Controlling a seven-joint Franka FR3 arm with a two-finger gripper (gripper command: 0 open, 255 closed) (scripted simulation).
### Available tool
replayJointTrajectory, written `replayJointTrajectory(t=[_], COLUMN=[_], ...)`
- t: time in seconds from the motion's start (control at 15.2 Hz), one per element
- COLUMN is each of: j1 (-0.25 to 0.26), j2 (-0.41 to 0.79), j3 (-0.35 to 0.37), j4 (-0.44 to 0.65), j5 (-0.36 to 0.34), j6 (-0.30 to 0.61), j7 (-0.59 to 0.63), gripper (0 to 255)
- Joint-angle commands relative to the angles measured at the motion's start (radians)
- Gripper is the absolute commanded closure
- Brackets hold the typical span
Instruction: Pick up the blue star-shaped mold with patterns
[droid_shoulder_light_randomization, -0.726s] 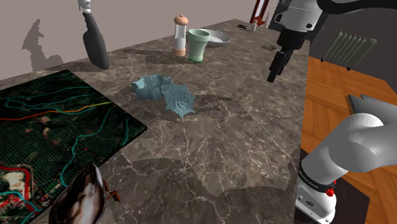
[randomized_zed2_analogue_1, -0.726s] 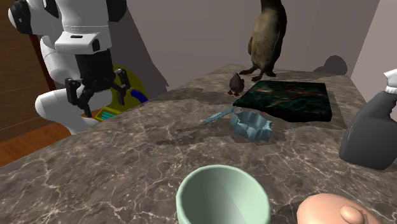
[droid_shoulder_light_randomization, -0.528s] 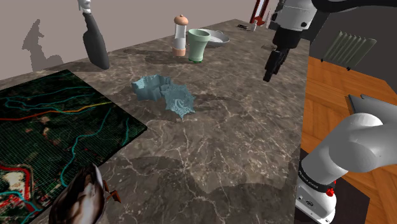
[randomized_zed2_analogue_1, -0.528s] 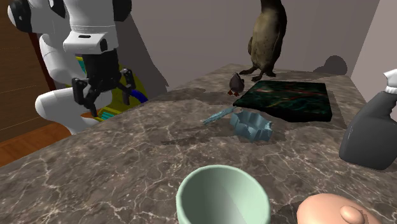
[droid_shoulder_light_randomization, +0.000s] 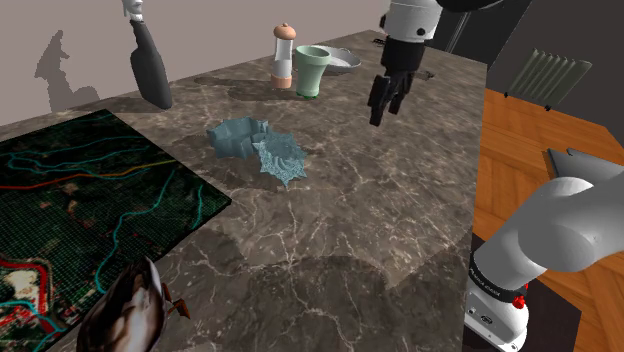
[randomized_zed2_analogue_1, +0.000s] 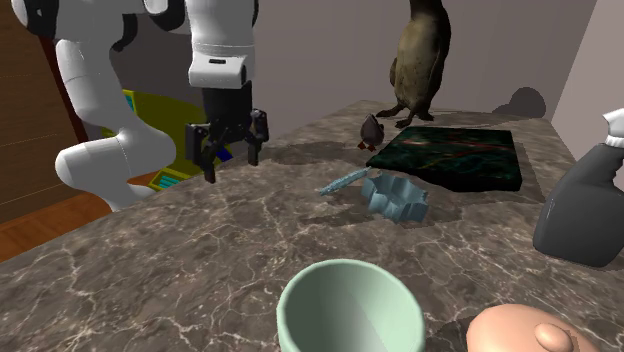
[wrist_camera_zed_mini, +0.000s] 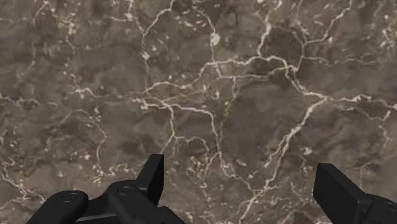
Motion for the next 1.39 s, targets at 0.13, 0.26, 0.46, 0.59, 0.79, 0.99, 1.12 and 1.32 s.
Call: replayJointTrajectory(t=[0.13,0.26,0.46,0.59,0.79,0.99,1.12,1.32], j1=[0.01,0.015,0.027,0.04,0.071,0.117,0.158,0.189], j2=[0.15,0.227,0.348,0.434,0.569,0.715,0.819,0.888], j3=[0.072,0.103,0.145,0.168,0.196,0.212,0.215,0.211], j4=[0.13,0.2,0.317,0.404,0.549,0.719,0.852,0.933], j5=[-0.005,-0.018,-0.048,-0.075,-0.124,-0.18,-0.219,-0.242], j6=[0.012,0.011,0.002,-0.01,-0.041,-0.088,-0.132,-0.151], j7=[0.104,0.154,0.231,0.283,0.359,0.43,0.47,0.492], gripper=[0,0,0,0,0,0,0,0])
